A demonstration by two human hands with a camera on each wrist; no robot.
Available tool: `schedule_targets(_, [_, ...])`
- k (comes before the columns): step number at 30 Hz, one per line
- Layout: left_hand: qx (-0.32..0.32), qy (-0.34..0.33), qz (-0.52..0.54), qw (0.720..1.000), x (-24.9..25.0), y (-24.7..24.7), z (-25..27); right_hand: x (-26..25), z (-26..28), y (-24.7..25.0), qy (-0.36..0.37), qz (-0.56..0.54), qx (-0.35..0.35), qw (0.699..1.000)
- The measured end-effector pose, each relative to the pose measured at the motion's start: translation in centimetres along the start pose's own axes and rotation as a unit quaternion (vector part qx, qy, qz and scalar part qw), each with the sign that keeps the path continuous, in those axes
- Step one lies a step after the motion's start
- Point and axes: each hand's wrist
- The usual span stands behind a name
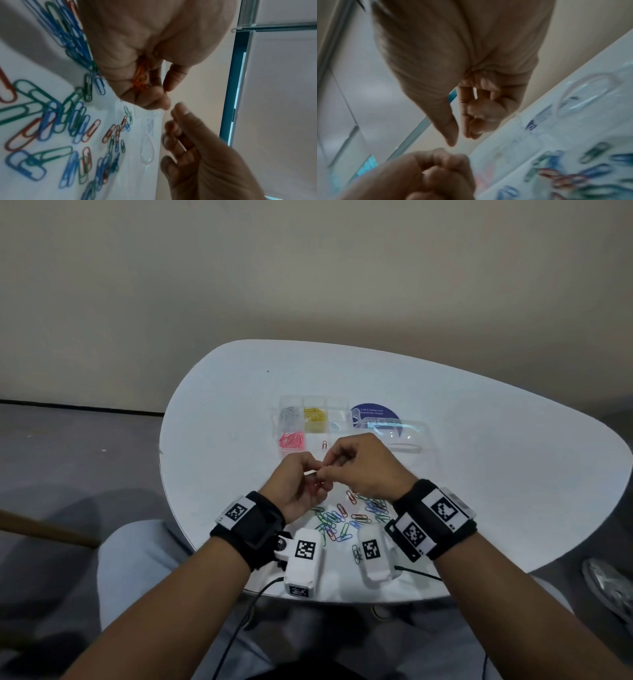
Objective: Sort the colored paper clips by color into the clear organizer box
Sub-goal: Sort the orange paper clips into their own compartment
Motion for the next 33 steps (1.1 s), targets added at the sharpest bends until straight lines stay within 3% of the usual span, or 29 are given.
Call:
schedule_targets(4, [0.038,-0.016,-0.044,0.998,-0.6,-0.1,-0.4,3.3,0.4,1.1,-0.029,0.134,0.064,0.989])
schedule_targets(9, [0.077,-0.110,-0.217,0.967,-0.9,0.7,-0.5,5.5,1.6,-0.3,-0.054,0.209,-0.039,0.976])
schedule_targets(12, [0.094,-0.195,-0.330,0.919,-0.9,1.3,-0.5,5.4,1.8,-0.2,-0.039,0.191,-0.046,0.980])
schedule_targets(16, [0.038,-0.274,-0.471,0.838,-0.6,1.1,-0.2,5.6,0.5,1.1,-0.058,0.195,0.040,0.978])
schedule_targets(19, [-0.003,-0.301,-0.567,0.767,-0.4,-0.3,-0.2,5.5,-0.6,1.1,-0.067,0.213,0.047,0.974])
schedule_targets(23, [0.013,-0.296,-0.659,0.691,-0.4,-1.4,-1.1,5.0,-1.7,0.2,-0.067,0.267,0.015,0.961])
schedule_targets(29, [0.027,-0.323,-0.693,0.643,-0.4,-1.4,-1.6,4.7,-2.1,-0.6,-0.055,0.326,-0.039,0.943])
schedule_targets(33, [0.020,-0.339,-0.699,0.629,-0.3,-1.1,-1.9,4.3,-2.6,0.0,-0.027,0.276,0.001,0.961])
Point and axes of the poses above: each hand's wrist, its own z-axis away from the middle knuckle, its own y-axis out of the back of the hand, x = y × z, and after that the axes turned 13 degrees about x, right-handed
